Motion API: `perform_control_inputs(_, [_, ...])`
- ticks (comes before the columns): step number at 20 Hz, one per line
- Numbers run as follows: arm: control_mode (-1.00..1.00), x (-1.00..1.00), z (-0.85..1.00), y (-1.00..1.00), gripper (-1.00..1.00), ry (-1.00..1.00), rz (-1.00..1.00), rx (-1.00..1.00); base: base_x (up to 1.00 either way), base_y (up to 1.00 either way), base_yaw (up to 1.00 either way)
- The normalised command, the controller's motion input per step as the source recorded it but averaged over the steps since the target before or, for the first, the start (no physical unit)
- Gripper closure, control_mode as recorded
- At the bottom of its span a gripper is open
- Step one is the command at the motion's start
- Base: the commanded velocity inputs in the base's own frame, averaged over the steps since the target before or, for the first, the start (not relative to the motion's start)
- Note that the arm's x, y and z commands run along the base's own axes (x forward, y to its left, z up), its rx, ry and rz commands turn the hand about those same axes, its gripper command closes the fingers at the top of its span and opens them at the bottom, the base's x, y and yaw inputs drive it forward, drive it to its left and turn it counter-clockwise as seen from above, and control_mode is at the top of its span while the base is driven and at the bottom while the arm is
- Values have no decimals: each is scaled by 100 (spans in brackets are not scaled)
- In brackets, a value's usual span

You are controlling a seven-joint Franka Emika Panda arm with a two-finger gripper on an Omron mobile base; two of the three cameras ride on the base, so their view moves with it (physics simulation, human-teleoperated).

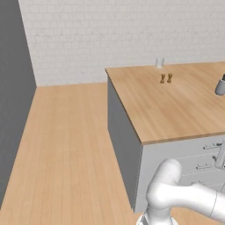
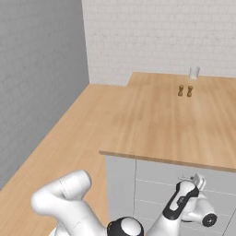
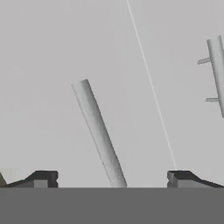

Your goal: Take a straw from the drawer in front and place it inside the glass cup on the dining counter.

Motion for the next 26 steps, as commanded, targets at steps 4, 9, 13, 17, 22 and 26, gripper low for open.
perform_control_inputs(4, [-100, 35, -27, -6, -100, 0, 0, 0, 0, 0, 0])
perform_control_inputs(9, [-100, 35, -8, 0, -100, 0, 0, 0, 0, 0, 0])
perform_control_inputs(13, [-100, 26, -23, 0, -100, 0, 0, 0, 0, 0, 0])
perform_control_inputs(17, [-100, 25, -36, 0, -100, 0, 0, -1, 0, 0, 0])
perform_control_inputs(22, [-100, 22, -40, 0, -100, 0, 0, -1, 0, 0, 0])
perform_control_inputs(26, [-100, 4, -66, 0, -100, 0, 0, -5, 0, 0, 0])
